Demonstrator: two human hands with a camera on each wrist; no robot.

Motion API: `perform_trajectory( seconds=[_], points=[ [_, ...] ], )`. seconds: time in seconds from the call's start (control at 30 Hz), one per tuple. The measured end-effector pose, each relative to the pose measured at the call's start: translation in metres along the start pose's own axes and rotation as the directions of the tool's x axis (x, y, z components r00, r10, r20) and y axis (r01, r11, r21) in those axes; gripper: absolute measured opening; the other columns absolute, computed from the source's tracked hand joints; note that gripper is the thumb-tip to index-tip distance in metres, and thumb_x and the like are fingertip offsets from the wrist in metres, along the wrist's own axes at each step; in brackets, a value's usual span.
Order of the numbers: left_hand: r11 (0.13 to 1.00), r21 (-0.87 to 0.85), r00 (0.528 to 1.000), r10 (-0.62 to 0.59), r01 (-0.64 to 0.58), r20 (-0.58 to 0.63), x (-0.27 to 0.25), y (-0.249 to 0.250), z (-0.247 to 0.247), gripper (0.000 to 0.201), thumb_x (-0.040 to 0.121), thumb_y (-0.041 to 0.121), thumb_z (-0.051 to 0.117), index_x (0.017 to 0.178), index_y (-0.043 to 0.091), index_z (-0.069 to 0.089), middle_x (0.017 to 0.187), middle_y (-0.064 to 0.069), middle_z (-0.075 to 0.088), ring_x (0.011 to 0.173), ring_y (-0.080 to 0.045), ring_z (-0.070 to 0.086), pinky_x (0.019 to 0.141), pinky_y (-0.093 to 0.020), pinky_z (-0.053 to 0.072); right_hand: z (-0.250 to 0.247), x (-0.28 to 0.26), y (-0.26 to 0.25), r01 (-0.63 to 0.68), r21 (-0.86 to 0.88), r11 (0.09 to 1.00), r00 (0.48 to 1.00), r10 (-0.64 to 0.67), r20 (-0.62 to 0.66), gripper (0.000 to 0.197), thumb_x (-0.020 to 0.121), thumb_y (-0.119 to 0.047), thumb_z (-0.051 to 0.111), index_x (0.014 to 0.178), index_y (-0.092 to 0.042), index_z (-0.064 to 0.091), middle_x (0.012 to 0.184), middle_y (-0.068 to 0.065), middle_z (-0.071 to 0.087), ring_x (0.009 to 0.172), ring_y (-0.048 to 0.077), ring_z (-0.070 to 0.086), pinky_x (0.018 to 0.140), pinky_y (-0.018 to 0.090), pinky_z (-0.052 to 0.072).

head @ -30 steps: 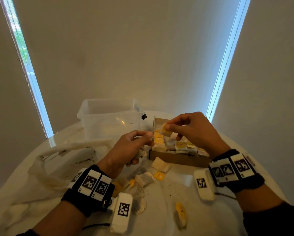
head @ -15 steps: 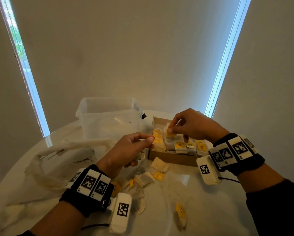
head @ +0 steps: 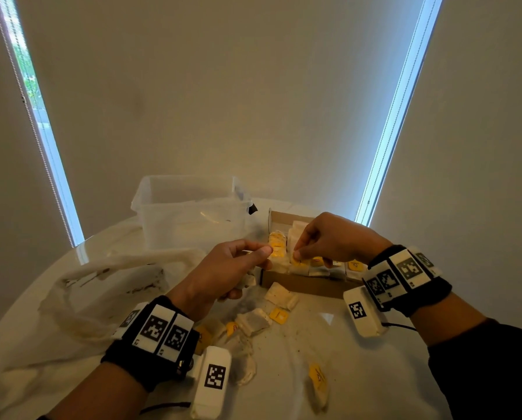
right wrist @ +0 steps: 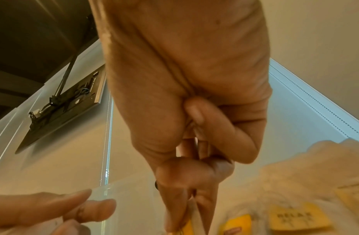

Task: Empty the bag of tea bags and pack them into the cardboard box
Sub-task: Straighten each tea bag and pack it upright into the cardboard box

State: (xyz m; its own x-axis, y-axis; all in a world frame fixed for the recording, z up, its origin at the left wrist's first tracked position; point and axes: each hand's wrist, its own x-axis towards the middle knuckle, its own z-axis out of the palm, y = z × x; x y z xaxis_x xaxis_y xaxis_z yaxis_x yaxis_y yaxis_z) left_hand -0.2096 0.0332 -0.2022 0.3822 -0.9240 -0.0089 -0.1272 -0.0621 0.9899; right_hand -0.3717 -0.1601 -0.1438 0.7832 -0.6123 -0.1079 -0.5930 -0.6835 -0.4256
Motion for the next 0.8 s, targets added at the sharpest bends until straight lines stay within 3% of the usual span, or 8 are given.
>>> perform_trajectory(
  seconds=[0.1,0.17,0.23,0.37,0.47,0.53,0.67,0.8],
  points=[
    [1.0,0.003,1.0,-0.004,0.004,-0.001,-0.001,0.0,0.0,0.025,0.1,0.05,0.068,0.117,0.034,0.077,0.106,0.008,0.08,0.065,-0.019,0.045,0.051,-0.027,0.034,0.001,0.001,0.001,-0.013,-0.003,1.0,0.998,0.013,-0.059,0.008,0.088,-0.033,0.086,0.091,-0.027,0.082,0.091,-0.006,0.079,0.067,0.004,0.067,0.066,0.024,0.053],
    [1.0,-0.004,1.0,-0.009,0.009,-0.002,0.0,0.0,0.0,0.025,0.1,0.049,0.068,0.116,0.033,0.078,0.105,0.007,0.08,0.064,-0.017,0.045,0.051,-0.026,0.034,0.002,0.003,0.002,-0.028,-0.024,0.999,0.994,0.026,-0.104,0.015,0.085,-0.036,0.088,0.096,-0.028,0.081,0.093,-0.007,0.077,0.082,0.008,0.069,0.077,0.027,0.055],
    [1.0,-0.011,1.0,-0.009,0.009,-0.001,0.0,0.0,0.0,0.025,0.1,0.049,0.068,0.116,0.032,0.078,0.105,0.006,0.08,0.063,-0.016,0.045,0.05,-0.026,0.034,0.002,0.004,0.003,-0.046,-0.025,0.999,0.991,0.042,-0.127,0.024,0.083,-0.039,0.09,0.101,-0.028,0.079,0.093,-0.006,0.076,0.084,0.009,0.07,0.082,0.03,0.057],
    [1.0,-0.023,1.0,-0.01,0.01,-0.015,-0.001,0.0,0.0,0.026,0.101,0.049,0.066,0.115,0.029,0.078,0.104,0.005,0.08,0.061,-0.014,0.045,0.05,-0.027,0.033,-0.003,-0.003,0.001,-0.005,-0.012,1.0,0.969,0.002,-0.248,0.024,0.082,-0.043,0.089,0.098,-0.03,0.078,0.094,-0.009,0.07,0.09,0.008,0.064,0.074,0.026,0.048],
    [0.998,-0.065,0.999,-0.023,0.021,-0.031,-0.002,0.005,0.002,0.039,0.103,0.056,0.059,0.115,0.024,0.078,0.094,0.006,0.078,0.054,-0.008,0.047,0.047,-0.025,0.033,-0.004,-0.011,-0.006,0.074,0.023,0.997,0.938,-0.062,-0.34,0.021,0.084,-0.047,0.086,0.098,-0.034,0.079,0.096,-0.013,0.071,0.098,0.009,0.064,0.081,0.03,0.05],
    [0.988,-0.144,0.997,-0.062,0.054,-0.049,-0.003,0.009,0.005,0.053,0.103,0.064,0.051,0.117,0.019,0.076,0.084,0.003,0.074,0.052,-0.008,0.047,0.045,-0.023,0.034,0.002,-0.019,-0.019,0.16,0.131,0.978,0.932,-0.106,-0.346,0.016,0.087,-0.049,0.083,0.097,-0.037,0.078,0.097,-0.015,0.073,0.093,0.006,0.068,0.083,0.033,0.057],
    [0.975,-0.204,0.992,-0.103,0.087,-0.069,-0.004,0.011,0.006,0.07,0.103,0.072,0.04,0.111,0.013,0.076,0.074,-0.003,0.066,0.053,-0.011,0.052,0.045,-0.022,0.037,0.026,-0.041,-0.051,0.287,0.359,0.888,0.948,-0.209,-0.24,0.017,0.09,-0.049,0.078,0.101,-0.035,0.077,0.098,-0.015,0.077,0.065,0.007,0.072,0.061,0.018,0.056],
    [0.967,-0.235,0.989,-0.125,0.103,-0.082,-0.004,0.012,0.006,0.074,0.106,0.069,0.036,0.123,0.007,0.073,0.067,-0.005,0.062,0.048,-0.011,0.052,0.043,-0.022,0.038,0.047,-0.046,-0.059,0.288,0.546,0.787,0.953,-0.18,-0.242,0.025,0.086,-0.047,0.084,0.103,-0.029,0.078,0.093,-0.007,0.078,0.06,0.019,0.071,0.057,0.032,0.054]
  ],
)
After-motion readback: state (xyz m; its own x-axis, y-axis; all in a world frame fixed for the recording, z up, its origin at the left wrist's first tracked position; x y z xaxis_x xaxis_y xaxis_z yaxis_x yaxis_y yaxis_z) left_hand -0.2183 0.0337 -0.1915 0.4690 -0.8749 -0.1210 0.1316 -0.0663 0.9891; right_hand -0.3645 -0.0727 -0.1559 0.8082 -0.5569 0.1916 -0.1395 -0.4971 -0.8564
